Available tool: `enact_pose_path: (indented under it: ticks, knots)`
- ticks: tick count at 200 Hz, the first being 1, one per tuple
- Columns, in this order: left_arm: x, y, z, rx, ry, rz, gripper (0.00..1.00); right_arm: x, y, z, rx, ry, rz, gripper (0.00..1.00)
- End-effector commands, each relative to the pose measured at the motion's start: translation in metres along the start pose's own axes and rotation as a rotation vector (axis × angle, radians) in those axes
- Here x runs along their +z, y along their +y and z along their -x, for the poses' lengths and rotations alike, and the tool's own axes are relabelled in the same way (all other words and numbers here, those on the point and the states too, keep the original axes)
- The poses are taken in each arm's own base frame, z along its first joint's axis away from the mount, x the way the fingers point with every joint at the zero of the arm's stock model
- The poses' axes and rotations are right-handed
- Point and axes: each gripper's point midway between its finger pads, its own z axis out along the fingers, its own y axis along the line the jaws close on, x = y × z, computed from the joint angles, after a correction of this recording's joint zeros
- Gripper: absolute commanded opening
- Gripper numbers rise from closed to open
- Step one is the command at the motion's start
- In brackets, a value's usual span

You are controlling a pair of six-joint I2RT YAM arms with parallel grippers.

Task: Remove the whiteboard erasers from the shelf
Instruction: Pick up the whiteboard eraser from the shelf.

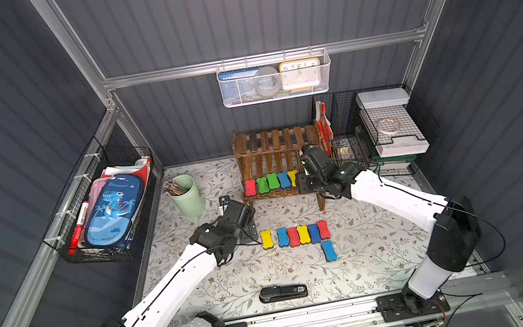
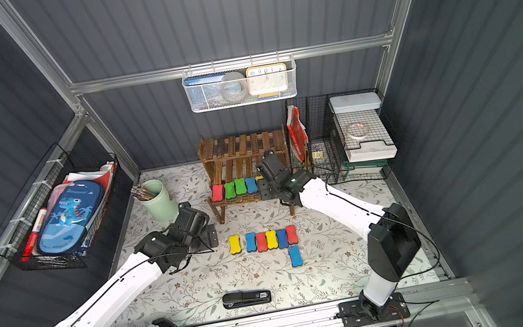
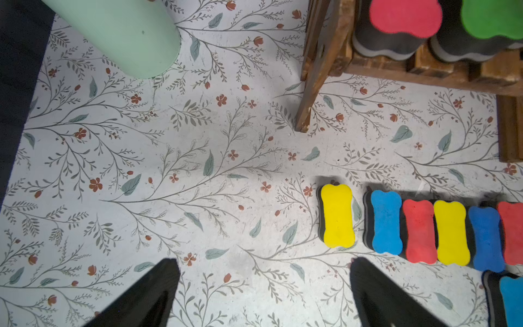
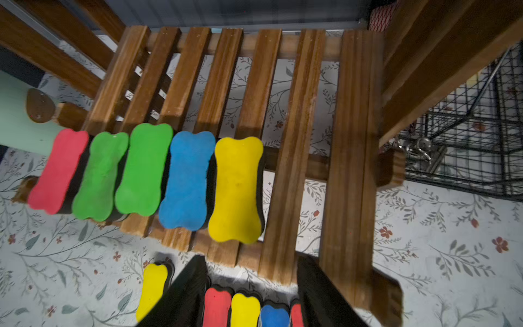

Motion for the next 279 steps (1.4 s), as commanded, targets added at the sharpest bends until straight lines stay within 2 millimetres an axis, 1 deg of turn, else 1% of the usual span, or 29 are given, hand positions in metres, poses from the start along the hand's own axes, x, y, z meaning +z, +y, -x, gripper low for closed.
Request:
enact_pose_path:
  ticks: [1, 8, 11, 17, 51, 69, 111, 142, 173, 187, 221, 231, 242, 244, 247, 261, 279]
  knots:
    - [-0.006, 0.005, 0.002, 0.009, -0.004, 0.008, 0.99, 0.002, 0.004, 0.021, 0.008, -0.054, 0.008, 0.56]
    - [-0.006, 0.004, 0.002, 0.008, -0.005, 0.008, 0.99, 0.005, 0.004, 0.02, 0.01, -0.047, 0.007, 0.56]
    - [-0.006, 0.004, 0.002, 0.009, -0.004, 0.007, 0.99, 0.006, 0.006, 0.025, 0.016, -0.066, 0.016, 0.57]
    - [-0.005, 0.004, 0.002, 0.01, -0.004, 0.007, 0.99, 0.008, 0.007, 0.026, 0.021, -0.07, 0.018, 0.57]
    - [-0.004, 0.004, 0.001, 0.012, -0.003, 0.007, 0.99, 0.019, 0.01, 0.027, 0.039, -0.065, 0.031, 0.58]
    - [-0.004, 0.005, 0.0, 0.012, -0.001, 0.009, 0.99, 0.023, 0.008, 0.029, 0.042, -0.064, 0.022, 0.59]
    - [-0.003, 0.006, -0.002, 0.014, 0.001, 0.013, 0.99, 0.032, 0.008, 0.026, 0.049, -0.043, 0.029, 0.57]
    - [-0.002, 0.006, -0.002, 0.014, 0.001, 0.017, 0.99, 0.037, 0.01, 0.02, 0.046, -0.022, 0.036, 0.57]
    - [-0.001, 0.006, -0.003, 0.011, 0.003, 0.02, 0.99, 0.042, 0.007, 0.015, 0.047, -0.006, 0.027, 0.57]
    - [-0.001, 0.007, -0.003, 0.012, 0.004, 0.019, 0.99, 0.043, 0.004, 0.014, 0.052, -0.002, 0.015, 0.55]
    - [-0.001, 0.007, -0.004, 0.011, 0.005, 0.019, 0.99, 0.044, -0.007, 0.011, 0.064, 0.007, -0.029, 0.44]
    - [-0.001, 0.007, -0.004, 0.009, 0.006, 0.02, 0.99, 0.044, -0.009, 0.013, 0.066, 0.0, -0.043, 0.42]
    - [-0.001, 0.007, -0.004, 0.01, 0.005, 0.019, 0.99, 0.043, -0.01, 0.015, 0.068, -0.007, -0.049, 0.42]
    - [-0.001, 0.007, -0.005, 0.009, 0.006, 0.019, 0.99, 0.043, -0.012, 0.011, 0.063, 0.011, -0.057, 0.42]
    - [0.0, 0.007, -0.005, 0.008, 0.007, 0.02, 0.99, 0.043, -0.013, 0.01, 0.063, 0.016, -0.06, 0.43]
    - [0.0, 0.007, -0.005, 0.008, 0.009, 0.019, 0.99, 0.043, -0.009, 0.011, 0.059, 0.018, -0.039, 0.48]
    - [0.0, 0.007, -0.006, 0.007, 0.009, 0.02, 0.99, 0.045, -0.003, 0.013, 0.056, 0.025, -0.015, 0.5]
